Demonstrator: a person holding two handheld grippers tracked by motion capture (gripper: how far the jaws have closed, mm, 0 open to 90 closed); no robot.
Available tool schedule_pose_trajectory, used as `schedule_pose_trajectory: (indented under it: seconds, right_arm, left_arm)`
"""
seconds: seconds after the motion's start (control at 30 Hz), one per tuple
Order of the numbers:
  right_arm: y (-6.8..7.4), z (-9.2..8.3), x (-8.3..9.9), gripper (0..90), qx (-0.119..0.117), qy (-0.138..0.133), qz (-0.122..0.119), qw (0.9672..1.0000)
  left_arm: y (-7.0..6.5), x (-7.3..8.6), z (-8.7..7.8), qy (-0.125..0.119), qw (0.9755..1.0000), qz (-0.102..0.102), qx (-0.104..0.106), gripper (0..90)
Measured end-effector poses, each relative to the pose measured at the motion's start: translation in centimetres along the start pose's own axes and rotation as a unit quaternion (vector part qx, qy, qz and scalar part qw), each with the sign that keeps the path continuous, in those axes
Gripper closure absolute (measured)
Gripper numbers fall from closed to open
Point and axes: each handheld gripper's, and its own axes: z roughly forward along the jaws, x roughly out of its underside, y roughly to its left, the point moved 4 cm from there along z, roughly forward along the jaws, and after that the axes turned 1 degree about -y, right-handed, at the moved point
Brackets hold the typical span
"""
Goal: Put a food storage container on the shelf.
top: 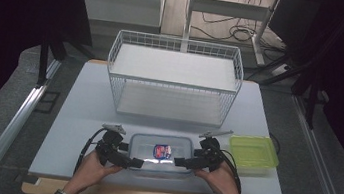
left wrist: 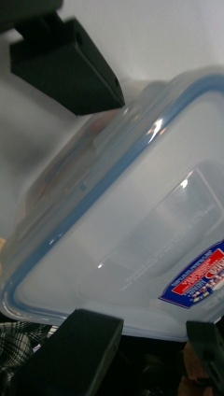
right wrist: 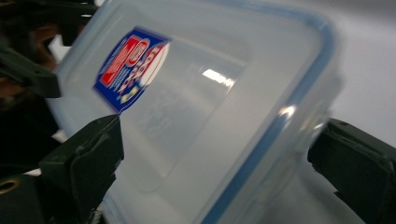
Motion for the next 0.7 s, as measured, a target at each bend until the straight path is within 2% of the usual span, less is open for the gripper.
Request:
schedule_pose_trajectory:
  seconds: [0.07, 0.13, 0.27, 0.3, 0.33, 0.37, 0.4, 0.47, 0.5, 0.67, 0.7]
  right_arm:
    - [0.0, 0.1, 0.1, 3.6, -0.003, 0.002, 0.004, 1.0000]
    - [0.1, -0.3, 0.4, 7.0, -0.006, 0.008, 0.003, 0.9999]
    - [0.2, -1.0, 0.7, 13.3, -0.010, 0.012, 0.006, 0.9999]
    - [0.3, -1.5, 1.0, 18.6, -0.014, 0.010, 0.003, 0.9998]
    - [0.3, -1.5, 1.0, 18.6, -0.014, 0.010, 0.003, 0.9998]
    - [0.3, -2.4, 1.2, 29.2, -0.016, -0.008, 0.009, 0.9998]
    - [0.3, -2.8, 1.3, 32.5, -0.020, -0.014, 0.012, 0.9996]
    - [0.3, -3.0, 1.4, 34.8, -0.023, -0.018, 0.013, 0.9995]
    - [0.6, -3.3, 1.7, 36.8, -0.020, -0.025, 0.010, 0.9994]
    - [0.9, -4.1, 2.1, 45.4, -0.019, -0.035, 0.011, 0.9992]
    - [1.0, -4.4, 2.3, 48.8, -0.020, -0.048, 0.015, 0.9986]
  left_arm:
    - [-0.1, 0.1, -0.1, 0.003, 1.0000, -0.004, 0.000, 1.3]
    - [-0.4, 0.5, -0.7, 0.003, 1.0000, -0.007, 0.003, 6.8]
    - [-0.6, 0.9, -1.3, -0.010, 0.9998, -0.009, 0.011, 20.0]
    - [-0.7, 1.2, -1.9, -0.023, 0.9996, -0.008, 0.012, 24.4]
    - [-0.7, 1.2, -1.9, -0.023, 0.9996, -0.008, 0.012, 28.6]
    - [-0.9, 1.5, -2.5, -0.038, 0.9992, -0.005, 0.015, 33.5]
    - [-0.9, 1.5, -2.5, -0.038, 0.9992, -0.005, 0.015, 36.7]
    - [-1.1, 1.8, -2.8, -0.052, 0.9985, -0.009, 0.018, 39.5]
    - [-1.2, 1.9, -3.0, -0.063, 0.9976, -0.019, 0.019, 43.6]
    - [-1.5, 1.8, -3.3, -0.085, 0.9961, -0.021, 0.010, 50.3]
    - [-1.5, 1.6, -3.4, -0.094, 0.9953, -0.024, 0.005, 51.4]
